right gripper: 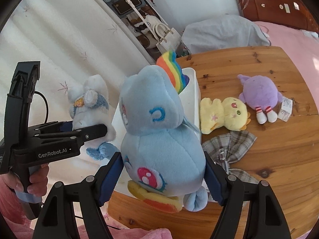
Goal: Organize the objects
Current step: 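Lift and carry the bear and pony together over the white tray, then open the left tool to drop the bear while the right tool releases the pony in the tray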
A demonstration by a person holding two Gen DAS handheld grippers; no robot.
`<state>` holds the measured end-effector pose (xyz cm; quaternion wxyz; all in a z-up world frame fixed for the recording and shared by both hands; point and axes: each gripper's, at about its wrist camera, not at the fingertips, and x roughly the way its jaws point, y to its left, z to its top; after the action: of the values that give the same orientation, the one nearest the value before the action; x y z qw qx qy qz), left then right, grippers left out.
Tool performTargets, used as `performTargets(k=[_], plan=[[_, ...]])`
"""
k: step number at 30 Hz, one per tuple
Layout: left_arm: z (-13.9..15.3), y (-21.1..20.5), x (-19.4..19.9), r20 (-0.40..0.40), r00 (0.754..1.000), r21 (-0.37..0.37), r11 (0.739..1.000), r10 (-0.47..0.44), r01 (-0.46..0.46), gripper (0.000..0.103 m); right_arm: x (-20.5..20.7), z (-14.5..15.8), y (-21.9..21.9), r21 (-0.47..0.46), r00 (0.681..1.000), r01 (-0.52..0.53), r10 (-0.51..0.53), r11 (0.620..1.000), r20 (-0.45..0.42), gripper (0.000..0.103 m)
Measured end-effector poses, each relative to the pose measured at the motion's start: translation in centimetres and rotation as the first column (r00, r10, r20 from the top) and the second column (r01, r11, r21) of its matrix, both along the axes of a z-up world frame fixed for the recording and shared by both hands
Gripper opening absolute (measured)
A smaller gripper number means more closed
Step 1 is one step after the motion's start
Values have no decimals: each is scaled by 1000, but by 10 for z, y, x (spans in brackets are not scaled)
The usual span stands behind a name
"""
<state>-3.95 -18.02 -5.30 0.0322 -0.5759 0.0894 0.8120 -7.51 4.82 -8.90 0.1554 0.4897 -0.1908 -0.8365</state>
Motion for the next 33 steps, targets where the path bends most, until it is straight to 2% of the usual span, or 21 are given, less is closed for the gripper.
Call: performTargets(k=[5,17,23,33], plan=[[-5,-12,-7,11,1000,-3,1000,10,-10,65,-3,1,-8,-31,999,35,-36,999,-29,78],[-10,-23,-15,14,1000,-8,1000,17,-17,67,-8,-9,-14,-64,994,106,-107,992,-12,78],[-5,-26,-17,-25,999,-2,999,48,-48,67,-6,-8,-10,-54,991,134,-135,990,-18,78],[-1,-32,-16,-40,995,30,995,95,-94,67,4,-1,-2,-8,985,162,-162,987,-53,78]])
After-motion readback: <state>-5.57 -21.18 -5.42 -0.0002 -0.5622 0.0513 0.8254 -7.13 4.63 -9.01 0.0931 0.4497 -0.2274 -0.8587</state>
